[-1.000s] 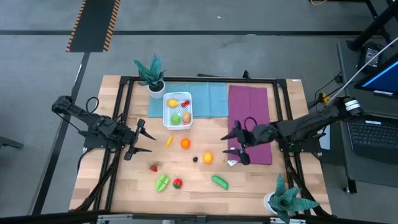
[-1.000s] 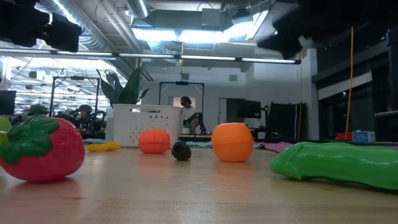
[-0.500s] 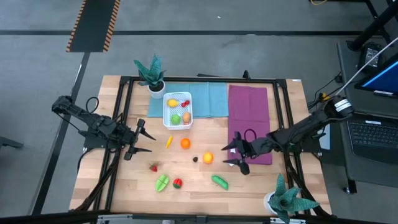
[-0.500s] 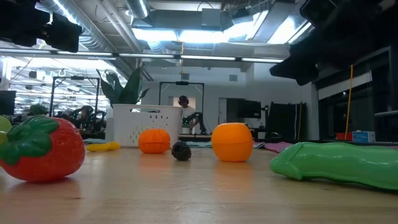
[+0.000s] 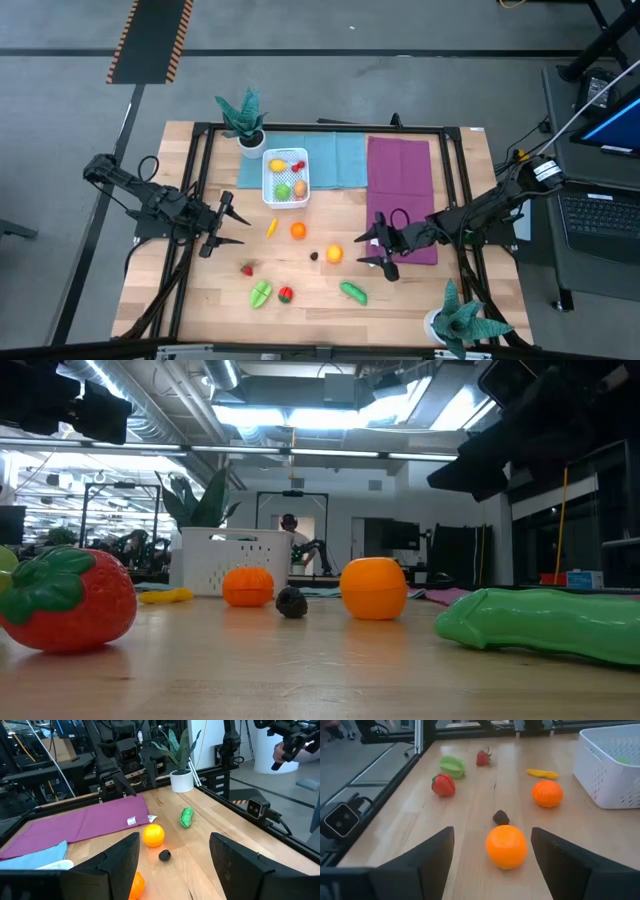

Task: Pick and placing Produce into tupperware
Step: Put the orange into the white basket

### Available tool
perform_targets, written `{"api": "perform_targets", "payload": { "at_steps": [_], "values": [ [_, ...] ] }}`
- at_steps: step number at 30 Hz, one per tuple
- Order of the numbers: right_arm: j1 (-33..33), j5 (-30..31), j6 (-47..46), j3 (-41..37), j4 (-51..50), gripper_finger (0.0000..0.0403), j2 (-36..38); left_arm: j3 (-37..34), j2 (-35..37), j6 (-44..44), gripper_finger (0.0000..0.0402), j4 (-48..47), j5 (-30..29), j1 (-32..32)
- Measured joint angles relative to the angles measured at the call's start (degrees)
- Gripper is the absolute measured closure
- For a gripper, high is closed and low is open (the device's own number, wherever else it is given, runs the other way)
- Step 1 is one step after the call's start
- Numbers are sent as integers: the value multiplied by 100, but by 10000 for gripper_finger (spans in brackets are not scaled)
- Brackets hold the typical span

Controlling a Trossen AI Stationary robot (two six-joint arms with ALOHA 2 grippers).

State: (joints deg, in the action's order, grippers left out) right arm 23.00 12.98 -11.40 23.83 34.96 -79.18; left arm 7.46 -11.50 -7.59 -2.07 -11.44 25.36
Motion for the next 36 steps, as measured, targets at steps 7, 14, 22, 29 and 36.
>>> {"api": "perform_targets", "payload": {
  "at_steps": [7,14,22,29,36],
  "values": [
    [0,-1,-31,0,-35,136,2,0,1,2,168,-2,-2,0],
    [-149,173,-110,0,-65,136,3,0,-1,4,168,-2,-2,0],
    [-240,284,-157,2,-152,99,4,0,-1,11,168,-2,-2,0],
    [-264,287,-25,7,-431,55,4,0,-1,155,168,-2,-4,0],
    [-254,287,-50,11,-501,51,-430,0,0,150,168,-2,-4,0]
  ]
}}
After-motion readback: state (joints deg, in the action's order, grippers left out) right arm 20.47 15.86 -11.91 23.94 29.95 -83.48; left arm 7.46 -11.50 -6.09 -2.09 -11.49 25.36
